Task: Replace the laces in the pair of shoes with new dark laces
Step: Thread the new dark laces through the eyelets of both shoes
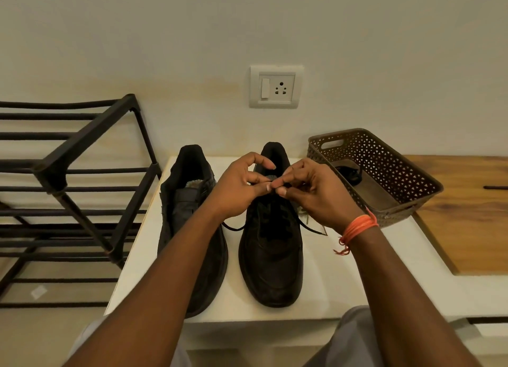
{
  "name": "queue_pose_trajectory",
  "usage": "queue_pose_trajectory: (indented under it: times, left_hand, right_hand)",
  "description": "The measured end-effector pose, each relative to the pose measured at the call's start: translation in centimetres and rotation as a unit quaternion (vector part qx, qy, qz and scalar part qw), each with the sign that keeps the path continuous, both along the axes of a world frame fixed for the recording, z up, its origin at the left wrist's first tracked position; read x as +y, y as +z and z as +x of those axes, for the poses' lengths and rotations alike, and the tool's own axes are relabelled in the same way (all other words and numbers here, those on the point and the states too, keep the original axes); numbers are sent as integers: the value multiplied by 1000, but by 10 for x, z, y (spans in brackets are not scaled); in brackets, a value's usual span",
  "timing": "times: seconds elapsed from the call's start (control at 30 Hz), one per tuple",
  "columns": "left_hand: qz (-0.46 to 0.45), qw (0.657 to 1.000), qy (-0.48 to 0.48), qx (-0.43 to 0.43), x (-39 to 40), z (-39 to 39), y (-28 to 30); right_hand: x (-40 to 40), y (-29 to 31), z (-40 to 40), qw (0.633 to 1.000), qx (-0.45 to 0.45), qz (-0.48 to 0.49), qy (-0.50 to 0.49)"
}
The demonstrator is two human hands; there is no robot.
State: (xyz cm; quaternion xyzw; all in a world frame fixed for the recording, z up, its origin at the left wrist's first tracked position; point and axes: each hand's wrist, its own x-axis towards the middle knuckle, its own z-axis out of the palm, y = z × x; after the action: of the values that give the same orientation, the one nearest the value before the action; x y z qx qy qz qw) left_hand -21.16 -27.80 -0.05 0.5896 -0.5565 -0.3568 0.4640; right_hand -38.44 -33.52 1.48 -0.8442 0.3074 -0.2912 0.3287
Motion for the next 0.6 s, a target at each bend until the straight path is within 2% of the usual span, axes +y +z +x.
queue_pose_trajectory:
  times: [0.3, 0.4, 0.5, 0.6]
  left_hand:
    - [-7, 1000, 27, -13, 1, -2, -3]
    - [-56, 994, 80, -50, 2, -13, -4]
    - [-116, 969, 169, -139, 6, -31, -9]
    - [-102, 964, 196, -145, 2, -31, -10]
  right_hand:
    - [-1, 1, 11, 997, 3, 26, -78]
    - [2, 0, 18, 992, -5, -39, -123]
    - [5, -10, 29, 979, -28, -127, -154]
    - [7, -24, 38, 961, -50, -212, -171]
